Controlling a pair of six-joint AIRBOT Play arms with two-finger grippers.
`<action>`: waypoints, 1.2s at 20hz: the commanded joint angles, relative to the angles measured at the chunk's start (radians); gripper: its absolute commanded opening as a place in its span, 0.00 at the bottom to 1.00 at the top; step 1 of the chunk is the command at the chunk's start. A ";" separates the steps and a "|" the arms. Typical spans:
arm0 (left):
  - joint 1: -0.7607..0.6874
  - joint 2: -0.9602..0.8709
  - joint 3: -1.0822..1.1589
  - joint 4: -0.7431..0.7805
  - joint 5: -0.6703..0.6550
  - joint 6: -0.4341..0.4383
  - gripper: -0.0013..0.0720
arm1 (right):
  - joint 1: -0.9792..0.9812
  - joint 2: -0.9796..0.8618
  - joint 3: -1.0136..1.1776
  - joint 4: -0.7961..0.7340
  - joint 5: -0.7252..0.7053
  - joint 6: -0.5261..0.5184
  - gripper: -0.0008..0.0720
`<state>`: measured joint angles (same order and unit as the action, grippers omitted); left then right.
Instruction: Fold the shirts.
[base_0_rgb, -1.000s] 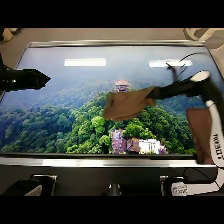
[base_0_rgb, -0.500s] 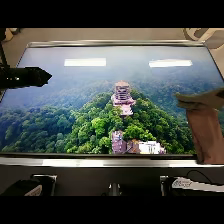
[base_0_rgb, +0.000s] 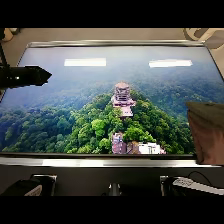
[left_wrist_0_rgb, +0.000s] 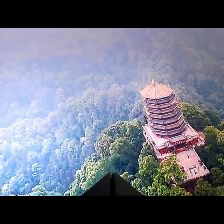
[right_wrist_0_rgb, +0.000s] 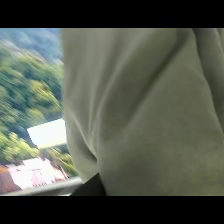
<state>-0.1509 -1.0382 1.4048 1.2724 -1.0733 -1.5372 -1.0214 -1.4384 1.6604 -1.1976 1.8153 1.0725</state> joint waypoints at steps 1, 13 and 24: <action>0.000 0.000 0.000 0.000 0.018 0.003 0.05 | -0.010 0.053 -0.150 -0.243 0.037 0.008 0.05; 0.000 -0.014 0.050 0.023 0.026 0.005 0.04 | 0.003 0.080 -0.114 -0.031 -0.409 -0.130 0.96; -0.066 -0.388 0.338 0.401 -0.495 -0.133 0.63 | 0.770 -0.004 0.142 -0.252 -0.235 -0.062 0.93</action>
<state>-0.1963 -1.3334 1.7317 1.5631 -1.3705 -1.6001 -0.4496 -1.3991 1.8347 -1.3540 1.3865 0.9619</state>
